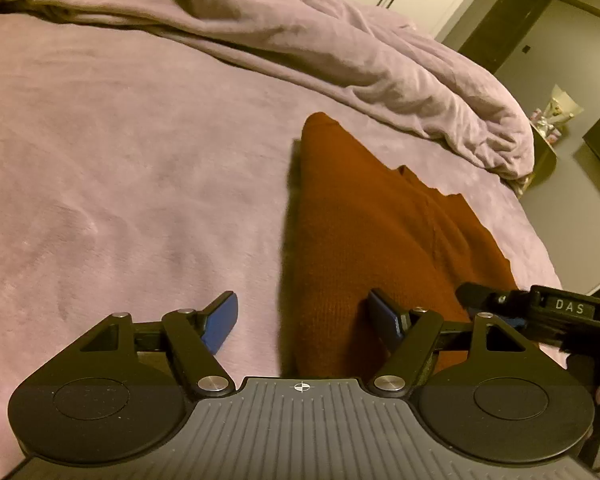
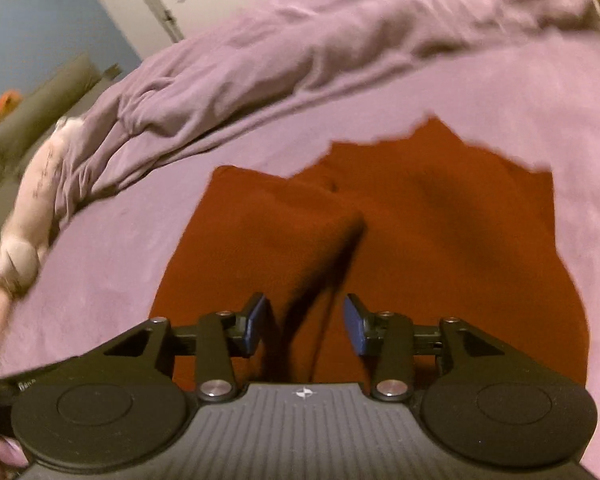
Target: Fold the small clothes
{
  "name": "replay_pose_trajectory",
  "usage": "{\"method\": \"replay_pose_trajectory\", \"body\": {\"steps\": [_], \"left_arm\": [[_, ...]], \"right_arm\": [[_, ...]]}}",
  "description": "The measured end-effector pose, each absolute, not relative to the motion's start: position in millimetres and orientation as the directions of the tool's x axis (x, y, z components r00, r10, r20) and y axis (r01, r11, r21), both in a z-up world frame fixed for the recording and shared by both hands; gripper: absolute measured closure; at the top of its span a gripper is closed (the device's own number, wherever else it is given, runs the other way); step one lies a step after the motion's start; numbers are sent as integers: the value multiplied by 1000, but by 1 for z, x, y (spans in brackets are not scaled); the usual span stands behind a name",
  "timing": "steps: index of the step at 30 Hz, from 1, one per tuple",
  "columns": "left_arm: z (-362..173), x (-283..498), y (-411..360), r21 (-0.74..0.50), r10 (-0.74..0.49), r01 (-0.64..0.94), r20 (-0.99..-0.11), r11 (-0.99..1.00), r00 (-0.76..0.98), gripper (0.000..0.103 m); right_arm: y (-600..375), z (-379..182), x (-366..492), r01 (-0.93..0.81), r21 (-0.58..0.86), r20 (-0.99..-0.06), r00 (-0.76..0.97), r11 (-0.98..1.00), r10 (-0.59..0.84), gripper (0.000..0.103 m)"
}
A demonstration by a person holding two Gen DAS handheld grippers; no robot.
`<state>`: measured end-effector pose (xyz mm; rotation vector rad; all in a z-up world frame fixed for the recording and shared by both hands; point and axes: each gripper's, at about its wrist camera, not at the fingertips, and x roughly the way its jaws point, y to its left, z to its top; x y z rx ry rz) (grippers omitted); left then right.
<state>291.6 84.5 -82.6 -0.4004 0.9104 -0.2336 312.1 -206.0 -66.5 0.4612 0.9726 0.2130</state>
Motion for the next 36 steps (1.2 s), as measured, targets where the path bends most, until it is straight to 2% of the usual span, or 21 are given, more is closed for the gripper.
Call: {"method": "replay_pose_trajectory", "body": {"steps": [4, 7, 12, 14, 16, 25, 26, 28, 30, 34, 36], "left_arm": [[-82, 292, 82, -423, -355, 28, -720, 906, 596, 26], [-82, 293, 83, -425, -356, 25, -723, 905, 592, 26], [-82, 293, 81, -416, -352, 30, -726, 909, 591, 25], [-83, 293, 81, -413, -350, 30, -726, 910, 592, 24], [-83, 292, 80, -414, -350, 30, -726, 910, 591, 24], [-84, 292, 79, -407, -346, 33, -729, 913, 590, 22], [-84, 292, 78, -405, -344, 33, -730, 914, 591, 21], [-83, 291, 78, -401, -339, 30, -732, 916, 591, 21], [-79, 289, 78, -396, -335, 30, -730, 918, 596, 21], [-65, 277, 81, -365, -306, 35, -720, 930, 623, 21], [-57, 271, 81, -349, -297, 46, -714, 936, 634, 21]], "right_arm": [[-217, -81, 312, 69, 646, -666, 536, 760, 518, 61], [-213, -86, 317, 66, 696, -630, 533, 715, 565, 58], [-204, -95, 328, 79, 723, -618, 519, 687, 591, 57], [-200, -94, 332, 75, 714, -624, 522, 696, 582, 61], [-196, -94, 333, 68, 693, -638, 520, 717, 568, 72], [-195, -93, 335, 77, 688, -648, 514, 722, 562, 68], [-193, -92, 335, 66, 675, -655, 512, 735, 556, 68], [-186, -86, 335, 30, 623, -680, 514, 782, 523, 81], [-176, -76, 332, -35, 543, -699, 534, 839, 475, 88], [-146, -46, 324, -198, 290, -721, 598, 936, 350, 90], [-137, -28, 320, -269, 164, -698, 649, 949, 305, 90]]}}
